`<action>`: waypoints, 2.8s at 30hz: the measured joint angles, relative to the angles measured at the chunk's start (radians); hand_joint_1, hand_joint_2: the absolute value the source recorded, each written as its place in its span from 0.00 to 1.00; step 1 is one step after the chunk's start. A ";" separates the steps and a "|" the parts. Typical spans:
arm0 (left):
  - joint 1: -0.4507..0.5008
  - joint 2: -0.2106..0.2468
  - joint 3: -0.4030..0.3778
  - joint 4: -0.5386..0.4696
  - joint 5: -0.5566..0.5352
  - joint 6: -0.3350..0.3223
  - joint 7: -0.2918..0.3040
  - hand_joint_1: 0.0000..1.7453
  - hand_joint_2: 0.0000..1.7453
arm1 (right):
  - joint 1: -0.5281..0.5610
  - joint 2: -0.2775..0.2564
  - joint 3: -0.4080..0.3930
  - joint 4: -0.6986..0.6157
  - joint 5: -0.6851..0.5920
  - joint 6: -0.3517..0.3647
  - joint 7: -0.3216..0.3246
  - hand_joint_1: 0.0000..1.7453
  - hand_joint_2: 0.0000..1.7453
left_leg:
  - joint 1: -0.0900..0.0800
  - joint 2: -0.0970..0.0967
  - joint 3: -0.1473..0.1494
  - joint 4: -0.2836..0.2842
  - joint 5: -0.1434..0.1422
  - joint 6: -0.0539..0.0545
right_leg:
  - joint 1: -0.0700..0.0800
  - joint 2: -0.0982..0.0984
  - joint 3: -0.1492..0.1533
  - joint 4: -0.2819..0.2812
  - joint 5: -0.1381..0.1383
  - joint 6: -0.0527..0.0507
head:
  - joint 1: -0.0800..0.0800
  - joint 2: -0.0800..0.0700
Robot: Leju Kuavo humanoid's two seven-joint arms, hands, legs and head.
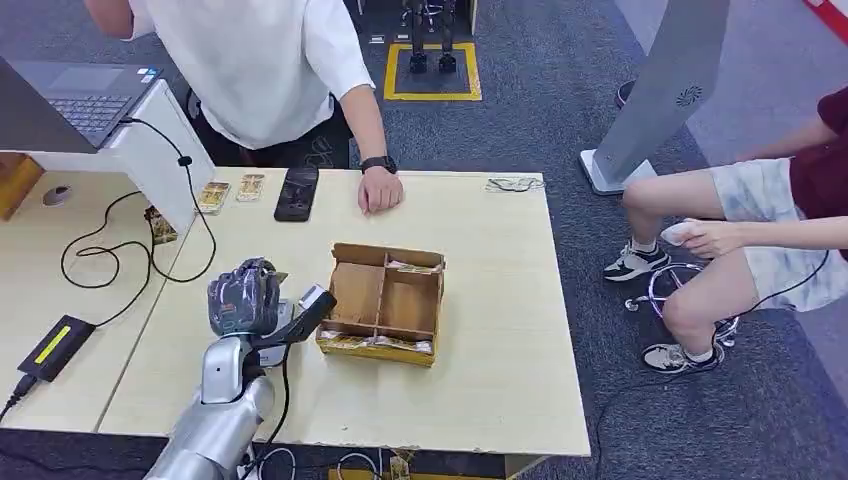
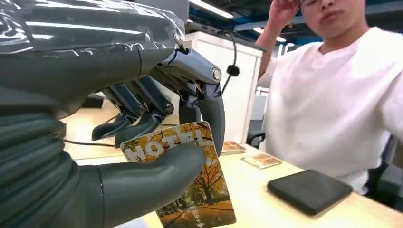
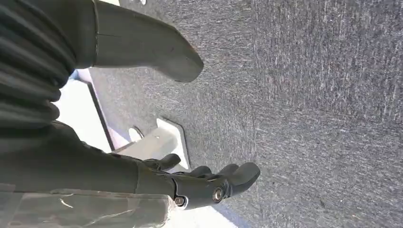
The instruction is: Pass the card to the sensor for recognition and then transmit it.
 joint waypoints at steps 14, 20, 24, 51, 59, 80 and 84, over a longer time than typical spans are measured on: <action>0.002 0.022 0.000 0.057 0.005 -0.014 0.037 1.00 1.00 | 0.004 0.000 0.010 0.000 0.000 0.000 0.006 0.00 1.00 | 0.000 0.000 0.000 0.000 0.000 0.000 | 0.000 0.000 0.000 0.000 0.000 0.000 | 0.000 0.000; 0.002 0.024 0.000 0.065 0.008 -0.017 0.038 1.00 1.00 | 0.005 0.000 0.011 -0.001 0.000 0.000 0.007 0.00 1.00 | 0.000 0.000 0.000 0.000 0.000 0.000 | 0.000 0.000 0.000 0.000 0.000 0.000 | 0.000 0.000; 0.007 0.027 0.000 0.065 0.043 -0.003 0.024 1.00 1.00 | 0.007 0.000 0.014 -0.002 0.000 -0.002 0.008 0.00 1.00 | 0.000 0.000 0.000 0.000 0.000 0.000 | 0.000 0.000 0.000 0.000 0.000 0.000 | 0.000 0.000; 0.010 0.034 0.000 0.065 0.056 -0.077 0.021 1.00 1.00 | 0.011 0.000 0.029 -0.005 0.000 0.000 0.014 0.00 1.00 | 0.000 0.000 0.000 0.000 0.000 0.000 | 0.000 0.000 0.000 0.000 0.000 0.000 | 0.000 0.000; 0.030 0.032 0.005 0.033 0.064 0.001 -0.031 1.00 1.00 | 0.014 0.000 0.029 -0.006 0.000 -0.002 0.006 0.00 1.00 | 0.000 0.000 0.000 0.000 0.000 0.000 | 0.000 0.000 0.001 0.000 0.000 0.000 | 0.000 0.000; 0.078 -0.003 0.115 -0.099 -0.042 0.003 -0.079 1.00 1.00 | 0.014 0.000 0.029 -0.007 0.000 -0.003 -0.002 0.00 1.00 | 0.000 0.000 0.000 0.000 0.000 0.000 | 0.000 0.000 0.000 0.000 0.000 0.000 | 0.000 0.000; 0.075 -0.003 0.114 -0.066 -0.055 0.000 -0.042 1.00 1.00 | 0.014 0.000 0.030 -0.007 0.000 -0.003 0.001 0.00 1.00 | 0.000 0.000 0.000 0.000 0.000 0.000 | 0.000 0.000 0.000 0.000 0.000 0.000 | 0.000 0.000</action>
